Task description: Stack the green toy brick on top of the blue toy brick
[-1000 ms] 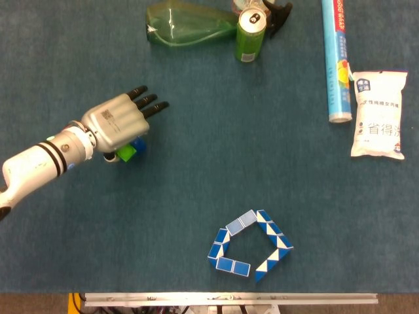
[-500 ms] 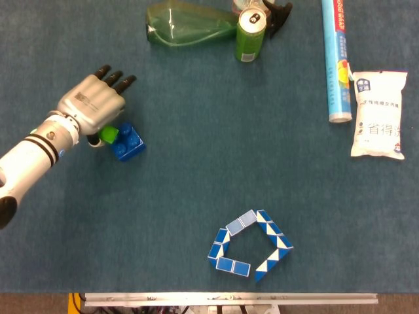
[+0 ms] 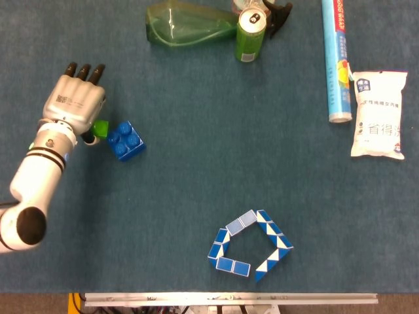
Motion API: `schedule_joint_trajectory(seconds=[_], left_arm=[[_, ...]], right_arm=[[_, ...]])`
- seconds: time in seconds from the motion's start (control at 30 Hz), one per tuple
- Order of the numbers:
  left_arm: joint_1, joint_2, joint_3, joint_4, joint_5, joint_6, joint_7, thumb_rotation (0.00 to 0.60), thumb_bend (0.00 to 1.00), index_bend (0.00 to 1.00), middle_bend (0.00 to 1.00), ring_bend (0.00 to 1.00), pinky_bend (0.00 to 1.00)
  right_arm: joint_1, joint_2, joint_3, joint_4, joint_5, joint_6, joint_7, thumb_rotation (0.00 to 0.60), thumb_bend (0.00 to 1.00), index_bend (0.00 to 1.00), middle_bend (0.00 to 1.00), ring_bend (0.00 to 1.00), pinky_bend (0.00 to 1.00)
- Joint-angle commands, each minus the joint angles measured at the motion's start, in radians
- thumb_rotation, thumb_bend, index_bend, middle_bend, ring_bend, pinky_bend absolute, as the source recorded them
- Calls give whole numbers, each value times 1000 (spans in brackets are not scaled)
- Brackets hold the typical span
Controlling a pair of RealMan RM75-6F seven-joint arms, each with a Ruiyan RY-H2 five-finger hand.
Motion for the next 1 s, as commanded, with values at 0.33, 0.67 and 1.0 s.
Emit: schedule_joint_trajectory(seconds=[0.33, 0.67, 1.0], left_arm=[[16, -85, -85, -61, -142, 158, 2, 600, 180, 680, 0, 0, 67], [23, -125, -163, -76, -238, 251, 0, 600, 215, 682, 0, 0, 70], [46, -163, -246, -48, -324, 308, -28, 600, 228, 681, 0, 0, 71]], right_arm=[[-4, 7, -5, -1, -14, 12, 27, 600, 241, 426, 433, 332, 412], [0, 8, -11, -3, -20, 7, 26, 600, 240, 426, 433, 332, 412], [3, 10, -13, -4, -19, 3, 29, 600, 240, 426, 433, 332, 412]])
